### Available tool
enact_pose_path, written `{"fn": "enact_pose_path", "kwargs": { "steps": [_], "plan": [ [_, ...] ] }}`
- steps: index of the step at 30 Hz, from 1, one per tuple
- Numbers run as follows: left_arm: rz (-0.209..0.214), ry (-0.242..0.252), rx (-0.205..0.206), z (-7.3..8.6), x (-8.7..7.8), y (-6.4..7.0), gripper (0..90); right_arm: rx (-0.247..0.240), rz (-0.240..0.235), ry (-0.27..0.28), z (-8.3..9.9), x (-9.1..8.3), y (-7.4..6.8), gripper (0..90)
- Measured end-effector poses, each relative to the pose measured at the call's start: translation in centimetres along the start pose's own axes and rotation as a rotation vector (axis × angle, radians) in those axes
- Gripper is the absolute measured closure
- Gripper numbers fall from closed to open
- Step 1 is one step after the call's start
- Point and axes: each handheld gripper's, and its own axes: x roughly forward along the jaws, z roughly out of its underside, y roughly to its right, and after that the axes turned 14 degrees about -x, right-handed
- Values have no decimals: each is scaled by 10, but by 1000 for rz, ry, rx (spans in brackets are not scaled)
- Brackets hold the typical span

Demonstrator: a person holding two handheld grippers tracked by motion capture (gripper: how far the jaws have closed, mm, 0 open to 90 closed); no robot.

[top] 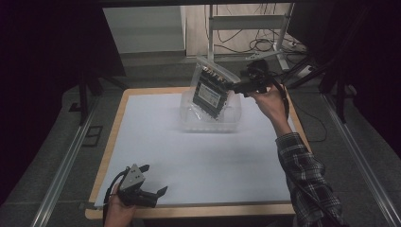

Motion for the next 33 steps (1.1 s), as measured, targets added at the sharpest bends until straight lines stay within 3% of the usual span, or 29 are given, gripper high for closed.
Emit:
{"fn": "enact_pose_path", "kwargs": {
  "steps": [5, 14, 19, 33],
  "plan": [
    [-3, -6, 12, 0, 1, 1, 8, -25, -13, -29, 9, -1, -8, 83],
    [-8, -15, 26, 0, 2, 2, 7, -14, -33, -40, 28, -3, -16, 19],
    [-11, -18, 29, 0, 2, 2, 7, -9, -54, -37, 36, -10, -19, 0],
    [-18, -17, 32, 1, 2, 3, 6, -30, -37, -19, 54, -39, -41, 0]
  ]
}}
